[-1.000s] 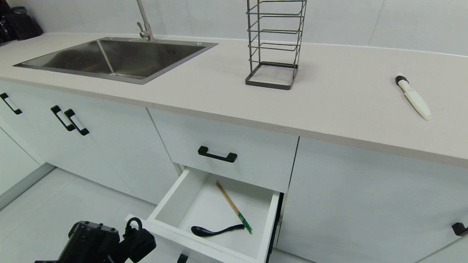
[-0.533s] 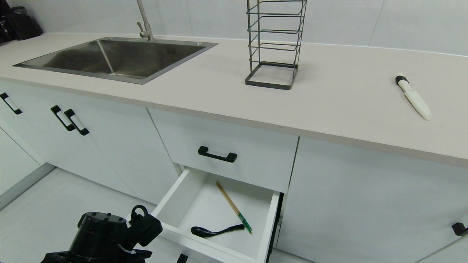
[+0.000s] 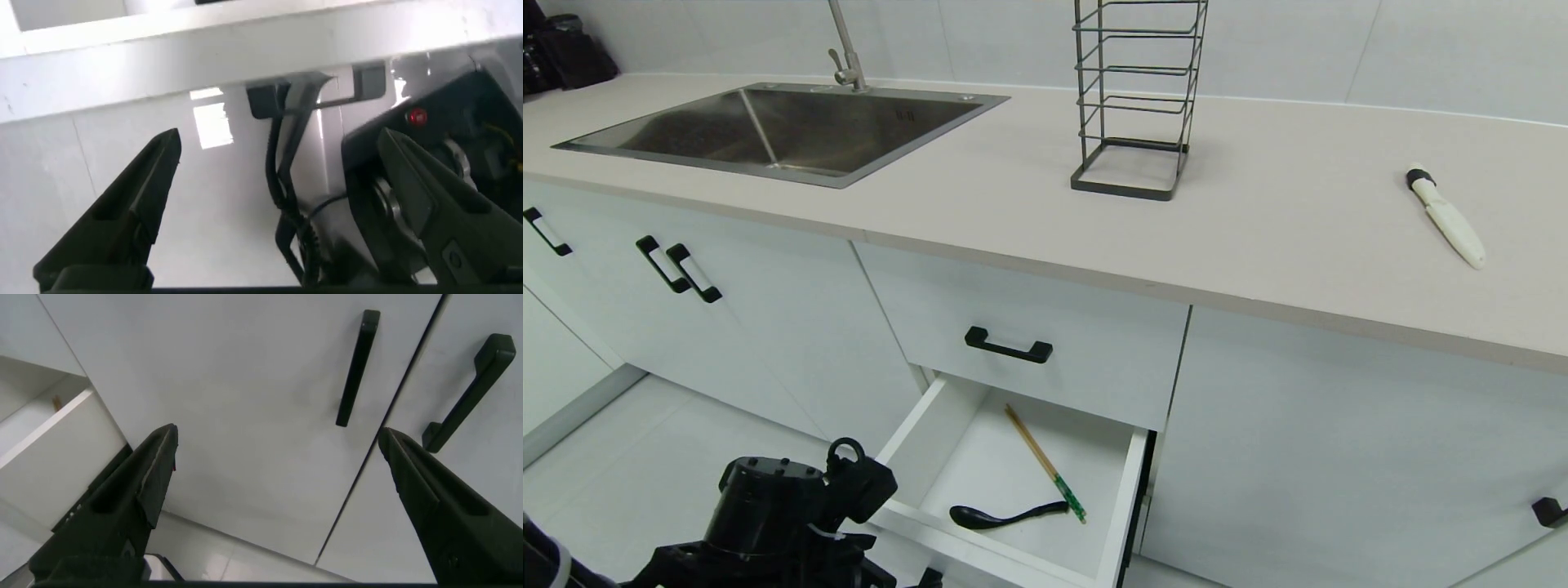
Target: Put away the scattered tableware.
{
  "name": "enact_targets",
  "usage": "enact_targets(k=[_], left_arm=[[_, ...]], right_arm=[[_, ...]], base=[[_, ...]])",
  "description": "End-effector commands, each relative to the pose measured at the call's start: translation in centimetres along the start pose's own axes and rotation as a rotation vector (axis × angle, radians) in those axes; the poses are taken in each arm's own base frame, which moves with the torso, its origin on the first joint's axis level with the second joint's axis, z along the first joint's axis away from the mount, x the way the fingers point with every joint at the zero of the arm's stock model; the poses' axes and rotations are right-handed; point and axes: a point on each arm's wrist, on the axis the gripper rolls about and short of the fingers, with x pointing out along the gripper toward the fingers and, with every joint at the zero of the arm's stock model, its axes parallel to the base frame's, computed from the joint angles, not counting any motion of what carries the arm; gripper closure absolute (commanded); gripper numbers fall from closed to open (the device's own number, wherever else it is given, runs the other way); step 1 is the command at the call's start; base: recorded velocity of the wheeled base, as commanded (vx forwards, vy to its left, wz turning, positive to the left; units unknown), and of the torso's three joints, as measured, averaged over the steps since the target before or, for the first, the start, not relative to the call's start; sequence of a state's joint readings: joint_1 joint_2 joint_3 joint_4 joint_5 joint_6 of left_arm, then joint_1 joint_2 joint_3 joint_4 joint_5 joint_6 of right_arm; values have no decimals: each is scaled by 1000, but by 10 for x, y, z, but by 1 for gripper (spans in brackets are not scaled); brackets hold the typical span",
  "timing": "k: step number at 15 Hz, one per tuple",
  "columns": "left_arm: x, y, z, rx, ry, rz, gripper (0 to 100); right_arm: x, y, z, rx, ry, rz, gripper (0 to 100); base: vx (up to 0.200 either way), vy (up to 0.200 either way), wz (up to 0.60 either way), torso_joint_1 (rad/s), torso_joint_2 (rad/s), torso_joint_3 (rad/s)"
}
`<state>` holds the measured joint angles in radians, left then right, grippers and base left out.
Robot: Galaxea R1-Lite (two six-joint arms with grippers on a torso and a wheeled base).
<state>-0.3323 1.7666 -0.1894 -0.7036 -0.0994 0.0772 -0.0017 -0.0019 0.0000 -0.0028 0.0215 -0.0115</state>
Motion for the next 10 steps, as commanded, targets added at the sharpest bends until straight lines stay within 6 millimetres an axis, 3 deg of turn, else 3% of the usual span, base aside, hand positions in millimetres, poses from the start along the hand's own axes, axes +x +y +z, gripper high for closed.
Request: enact_targets(k=[1,10], left_arm=[[5,1,4,-12,-2,11,0],[19,5,16,-65,-6,79,0]], right_arm=[[0,0,0,-1,2,0,0],[0,0,0,-1,2,0,0]], base=[[0,0,0,0,0,0],[0,0,0,0,0,0]])
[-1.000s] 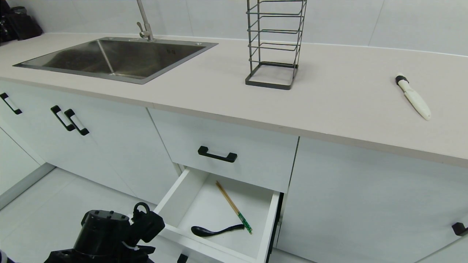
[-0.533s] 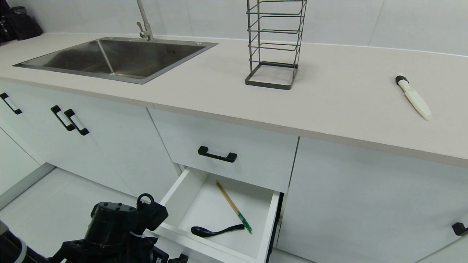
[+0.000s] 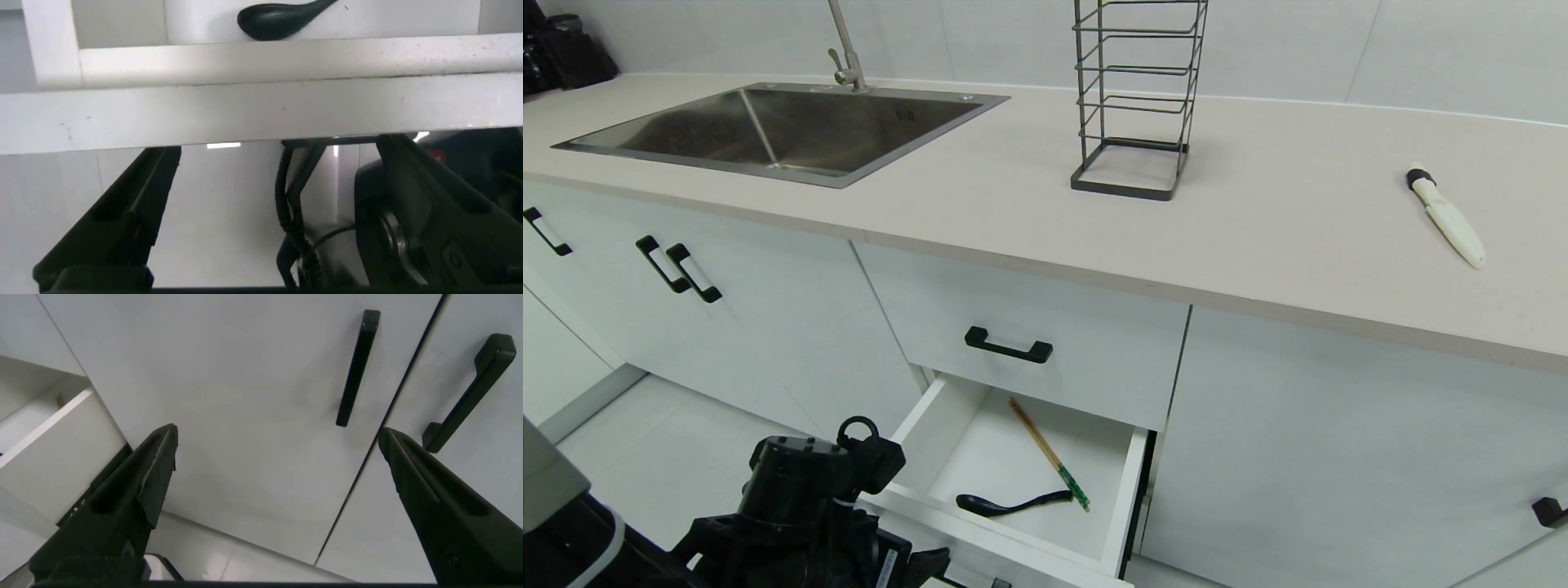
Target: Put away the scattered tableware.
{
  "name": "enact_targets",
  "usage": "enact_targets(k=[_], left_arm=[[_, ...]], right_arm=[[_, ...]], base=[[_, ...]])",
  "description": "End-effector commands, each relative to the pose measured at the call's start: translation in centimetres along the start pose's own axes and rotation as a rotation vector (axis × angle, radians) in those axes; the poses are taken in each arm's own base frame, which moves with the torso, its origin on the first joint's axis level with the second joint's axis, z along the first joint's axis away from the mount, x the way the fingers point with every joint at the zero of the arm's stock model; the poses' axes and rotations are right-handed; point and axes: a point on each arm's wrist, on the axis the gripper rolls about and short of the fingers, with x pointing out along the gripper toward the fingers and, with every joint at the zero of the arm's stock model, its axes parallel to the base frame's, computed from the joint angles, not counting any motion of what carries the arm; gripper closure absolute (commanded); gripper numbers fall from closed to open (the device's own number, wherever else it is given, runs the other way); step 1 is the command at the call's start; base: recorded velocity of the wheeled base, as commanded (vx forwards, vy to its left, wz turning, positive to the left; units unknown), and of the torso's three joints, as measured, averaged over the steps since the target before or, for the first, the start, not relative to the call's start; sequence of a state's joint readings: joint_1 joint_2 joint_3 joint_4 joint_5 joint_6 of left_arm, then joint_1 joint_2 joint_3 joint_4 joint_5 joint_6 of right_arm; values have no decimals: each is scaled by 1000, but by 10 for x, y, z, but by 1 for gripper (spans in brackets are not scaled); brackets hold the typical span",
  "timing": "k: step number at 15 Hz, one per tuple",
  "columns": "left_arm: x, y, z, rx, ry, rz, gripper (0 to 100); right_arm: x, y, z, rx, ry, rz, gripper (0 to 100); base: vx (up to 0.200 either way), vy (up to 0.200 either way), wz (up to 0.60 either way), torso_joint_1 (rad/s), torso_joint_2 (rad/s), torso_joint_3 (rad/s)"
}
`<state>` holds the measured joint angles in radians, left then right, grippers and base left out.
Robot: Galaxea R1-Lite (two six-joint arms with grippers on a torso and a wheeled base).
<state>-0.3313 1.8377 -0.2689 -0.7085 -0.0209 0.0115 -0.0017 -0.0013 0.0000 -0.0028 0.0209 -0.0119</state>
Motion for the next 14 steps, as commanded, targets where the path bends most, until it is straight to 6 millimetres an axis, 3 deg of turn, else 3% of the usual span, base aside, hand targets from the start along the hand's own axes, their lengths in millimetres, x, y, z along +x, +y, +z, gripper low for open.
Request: enact_targets(k=[1,14], left_arm=[[3,0,0,1,10,-1,0],[16,1,27,1,-92,8,0]], right_arm=[[0,0,0,0,1,1,0],[0,0,0,0,1,1,0]], base=[[0,0,0,0,0,0],[0,0,0,0,0,0]])
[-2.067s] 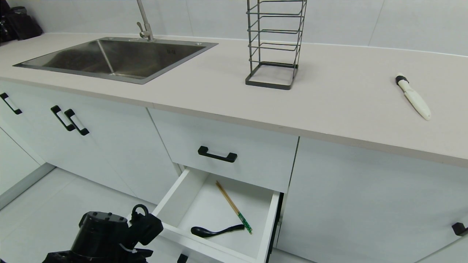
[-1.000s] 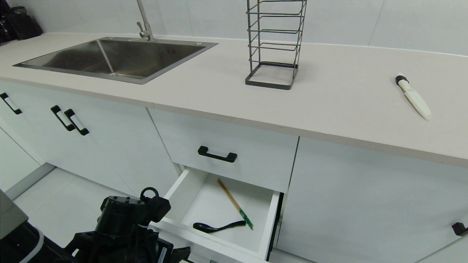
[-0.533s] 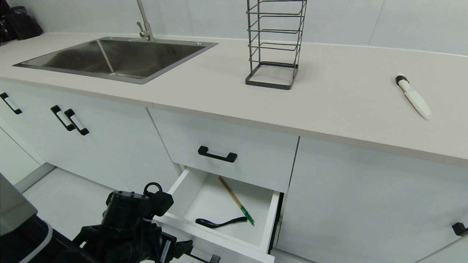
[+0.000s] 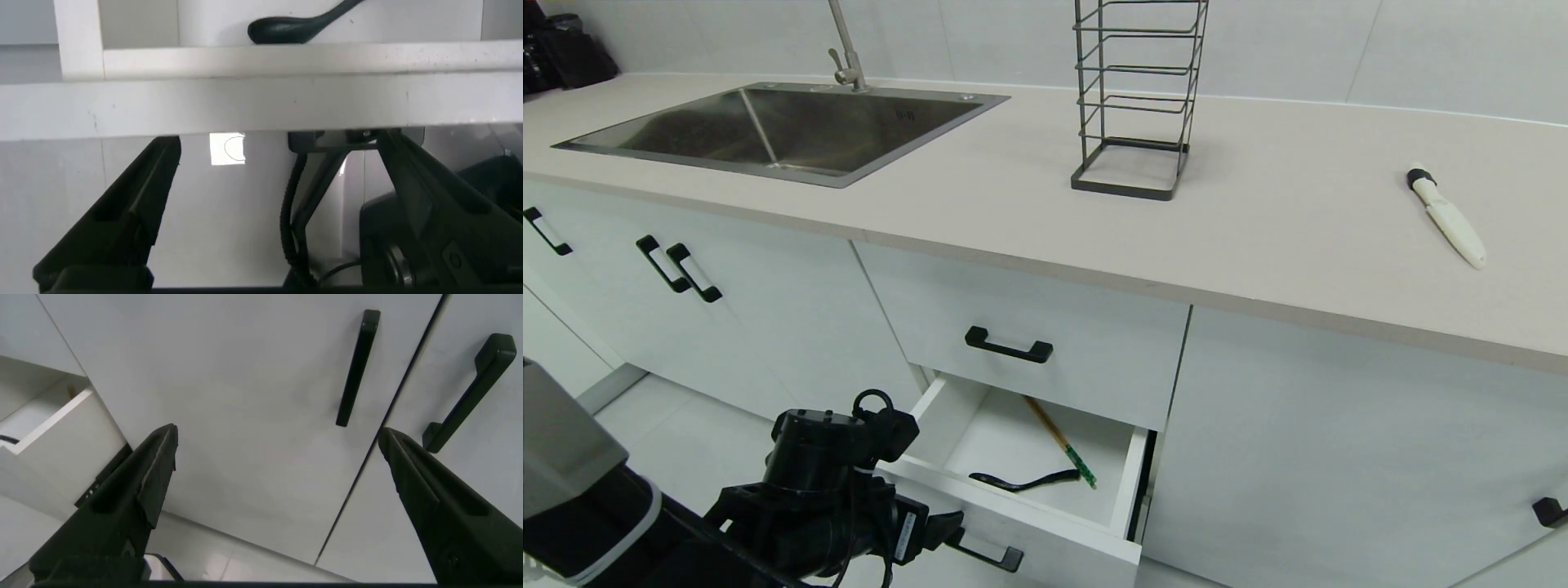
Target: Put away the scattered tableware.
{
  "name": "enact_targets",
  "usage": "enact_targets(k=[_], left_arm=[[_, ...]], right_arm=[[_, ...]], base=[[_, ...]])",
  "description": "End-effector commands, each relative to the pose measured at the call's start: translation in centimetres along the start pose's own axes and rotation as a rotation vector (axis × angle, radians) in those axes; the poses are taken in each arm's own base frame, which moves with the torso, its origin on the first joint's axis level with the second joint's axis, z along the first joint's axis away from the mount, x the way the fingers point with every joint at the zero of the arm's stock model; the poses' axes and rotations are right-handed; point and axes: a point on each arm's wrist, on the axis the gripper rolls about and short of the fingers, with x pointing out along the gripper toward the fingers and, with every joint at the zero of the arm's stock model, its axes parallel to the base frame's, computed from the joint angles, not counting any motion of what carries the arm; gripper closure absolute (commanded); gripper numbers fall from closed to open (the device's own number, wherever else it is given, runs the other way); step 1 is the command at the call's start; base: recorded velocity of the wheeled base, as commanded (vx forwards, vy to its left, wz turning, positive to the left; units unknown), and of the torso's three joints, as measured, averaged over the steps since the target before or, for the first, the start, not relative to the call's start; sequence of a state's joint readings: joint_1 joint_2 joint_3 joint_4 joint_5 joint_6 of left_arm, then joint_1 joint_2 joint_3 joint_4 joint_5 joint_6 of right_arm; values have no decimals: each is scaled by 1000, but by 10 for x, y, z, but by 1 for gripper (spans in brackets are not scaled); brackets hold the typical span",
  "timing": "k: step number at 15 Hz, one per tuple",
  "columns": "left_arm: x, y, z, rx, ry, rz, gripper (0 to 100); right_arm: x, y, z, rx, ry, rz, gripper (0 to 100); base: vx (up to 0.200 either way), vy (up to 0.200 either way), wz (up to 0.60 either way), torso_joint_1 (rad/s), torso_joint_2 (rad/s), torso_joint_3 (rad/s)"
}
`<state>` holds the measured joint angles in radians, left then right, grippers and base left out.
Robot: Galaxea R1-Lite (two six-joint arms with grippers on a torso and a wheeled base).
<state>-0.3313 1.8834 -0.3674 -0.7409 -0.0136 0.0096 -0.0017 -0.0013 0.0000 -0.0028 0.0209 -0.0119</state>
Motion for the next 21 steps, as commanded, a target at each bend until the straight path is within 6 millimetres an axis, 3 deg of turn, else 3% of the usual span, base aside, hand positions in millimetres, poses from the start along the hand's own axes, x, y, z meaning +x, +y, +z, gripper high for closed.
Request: enact_targets(k=[1,6,18,21], left_arm=[[4,0,3,2,-22,-2,0],[13,0,27,4,-105,-1,0],[51,2,57,1,-166,1,0],[52,3,68,-2,-204,4,0]], right_arm=[[0,0,0,0,1,1,0],[0,0,0,0,1,1,0],[0,0,0,1,1,1,0],[0,0,0,0,1,1,0]], base=[[0,0,0,0,0,0],[0,0,0,0,0,0],[0,0,0,0,0,0],[0,0,0,0,0,0]])
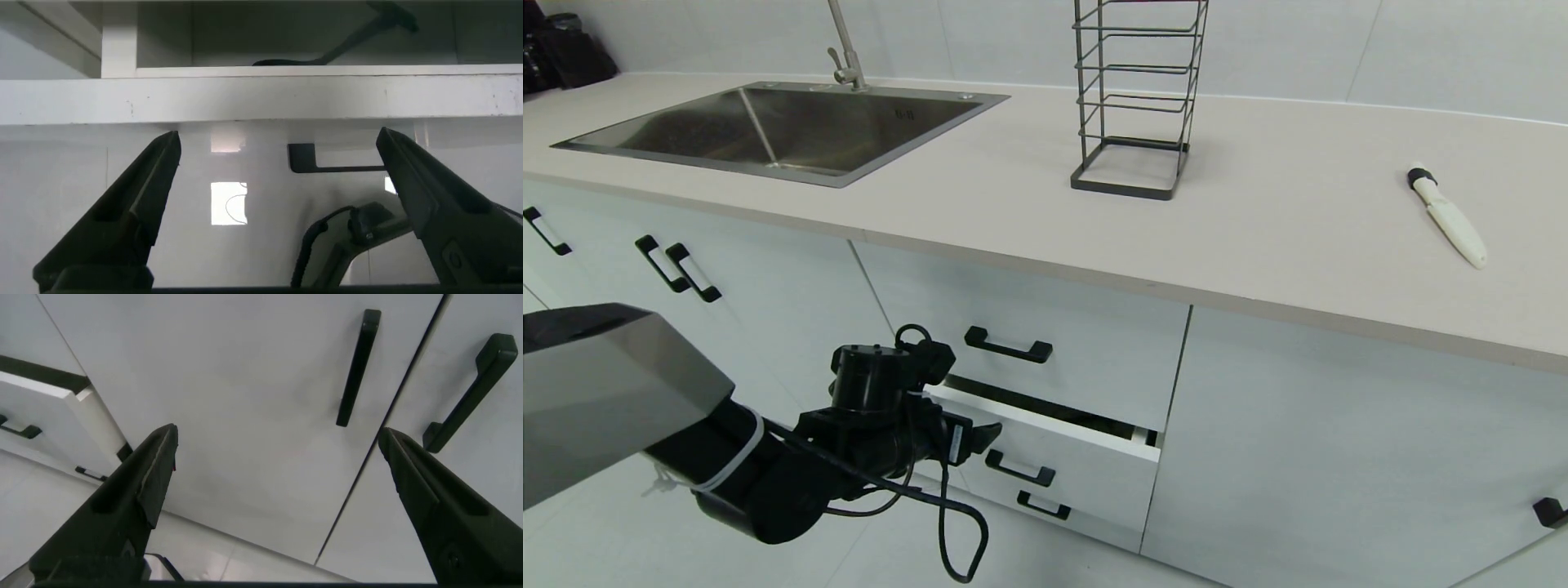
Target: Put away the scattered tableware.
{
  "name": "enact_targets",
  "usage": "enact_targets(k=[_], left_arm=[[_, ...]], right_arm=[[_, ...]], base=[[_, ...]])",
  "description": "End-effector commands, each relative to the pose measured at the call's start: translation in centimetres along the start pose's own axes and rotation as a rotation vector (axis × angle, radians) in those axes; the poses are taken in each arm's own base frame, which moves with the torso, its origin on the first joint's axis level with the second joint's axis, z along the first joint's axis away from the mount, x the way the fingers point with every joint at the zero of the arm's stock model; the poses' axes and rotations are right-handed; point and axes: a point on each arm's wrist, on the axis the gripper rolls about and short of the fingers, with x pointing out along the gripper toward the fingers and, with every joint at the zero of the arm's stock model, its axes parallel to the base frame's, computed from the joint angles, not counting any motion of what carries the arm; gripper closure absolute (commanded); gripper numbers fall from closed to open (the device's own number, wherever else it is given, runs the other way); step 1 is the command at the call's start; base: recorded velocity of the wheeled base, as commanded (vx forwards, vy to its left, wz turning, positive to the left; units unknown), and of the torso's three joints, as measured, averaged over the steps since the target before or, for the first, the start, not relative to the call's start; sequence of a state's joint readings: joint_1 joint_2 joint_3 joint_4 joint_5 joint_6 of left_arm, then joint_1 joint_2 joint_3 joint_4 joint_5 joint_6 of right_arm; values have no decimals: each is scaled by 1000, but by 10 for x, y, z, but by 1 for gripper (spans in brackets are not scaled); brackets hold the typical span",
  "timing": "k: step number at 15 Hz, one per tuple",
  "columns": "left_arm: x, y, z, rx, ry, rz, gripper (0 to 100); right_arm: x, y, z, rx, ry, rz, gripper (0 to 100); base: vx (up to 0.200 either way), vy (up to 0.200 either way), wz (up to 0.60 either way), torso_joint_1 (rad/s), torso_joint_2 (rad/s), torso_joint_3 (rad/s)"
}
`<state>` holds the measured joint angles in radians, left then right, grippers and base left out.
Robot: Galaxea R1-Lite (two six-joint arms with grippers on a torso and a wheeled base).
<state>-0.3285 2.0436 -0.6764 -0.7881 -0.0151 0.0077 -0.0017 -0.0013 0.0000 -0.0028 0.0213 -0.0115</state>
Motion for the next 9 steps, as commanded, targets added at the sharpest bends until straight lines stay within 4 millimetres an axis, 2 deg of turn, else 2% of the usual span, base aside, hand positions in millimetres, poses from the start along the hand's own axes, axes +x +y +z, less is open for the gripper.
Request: enact_targets(k=[1,9], left_arm=[[3,1,5,-1,-19,3,0],[18,3,16,-2,-64,6,0]], right_arm=[[0,0,0,1,1,0,0],[0,0,0,1,1,0,0]], base=[[0,0,0,0,0,0],[0,0,0,0,0,0]])
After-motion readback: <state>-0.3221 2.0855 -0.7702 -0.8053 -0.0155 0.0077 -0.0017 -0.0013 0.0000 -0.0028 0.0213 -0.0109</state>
